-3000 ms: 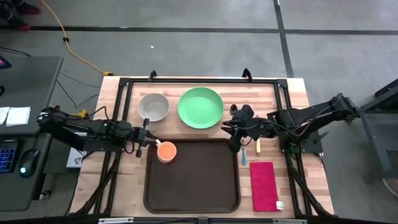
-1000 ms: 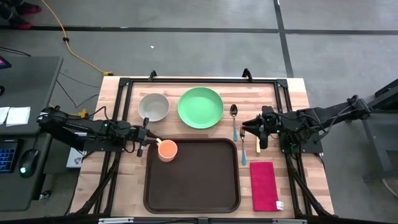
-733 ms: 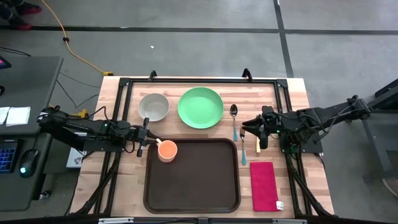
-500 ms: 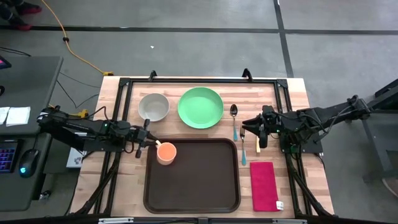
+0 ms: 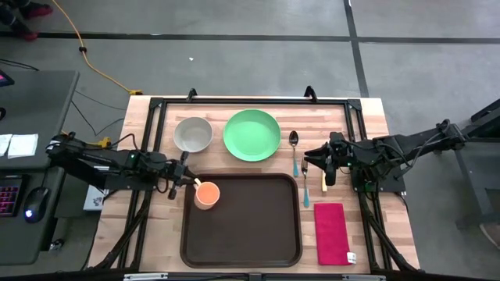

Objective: Set up tray
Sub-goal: Put the orange cup on the brown serving tray

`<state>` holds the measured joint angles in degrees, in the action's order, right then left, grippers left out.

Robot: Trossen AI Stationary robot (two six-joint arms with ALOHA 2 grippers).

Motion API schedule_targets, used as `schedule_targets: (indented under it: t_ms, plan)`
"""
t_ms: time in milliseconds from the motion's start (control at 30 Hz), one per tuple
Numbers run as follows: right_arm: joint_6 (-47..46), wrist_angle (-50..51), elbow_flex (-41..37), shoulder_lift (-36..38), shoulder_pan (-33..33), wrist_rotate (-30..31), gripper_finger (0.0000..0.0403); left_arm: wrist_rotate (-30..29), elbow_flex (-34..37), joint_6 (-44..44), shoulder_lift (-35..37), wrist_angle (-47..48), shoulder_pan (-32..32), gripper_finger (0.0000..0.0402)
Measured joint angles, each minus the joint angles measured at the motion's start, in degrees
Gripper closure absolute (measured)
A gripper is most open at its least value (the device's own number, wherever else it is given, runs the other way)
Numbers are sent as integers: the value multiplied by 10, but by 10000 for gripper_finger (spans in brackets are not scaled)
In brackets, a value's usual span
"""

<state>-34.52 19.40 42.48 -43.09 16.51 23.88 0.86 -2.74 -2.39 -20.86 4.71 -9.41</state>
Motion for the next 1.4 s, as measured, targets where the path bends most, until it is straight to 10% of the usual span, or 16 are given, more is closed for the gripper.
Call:
schedule_targets:
  t_ms: [1400]
  plan:
    - [41,-23,0,0,0,-4,320,0,-6,-8,0,22,0,330]
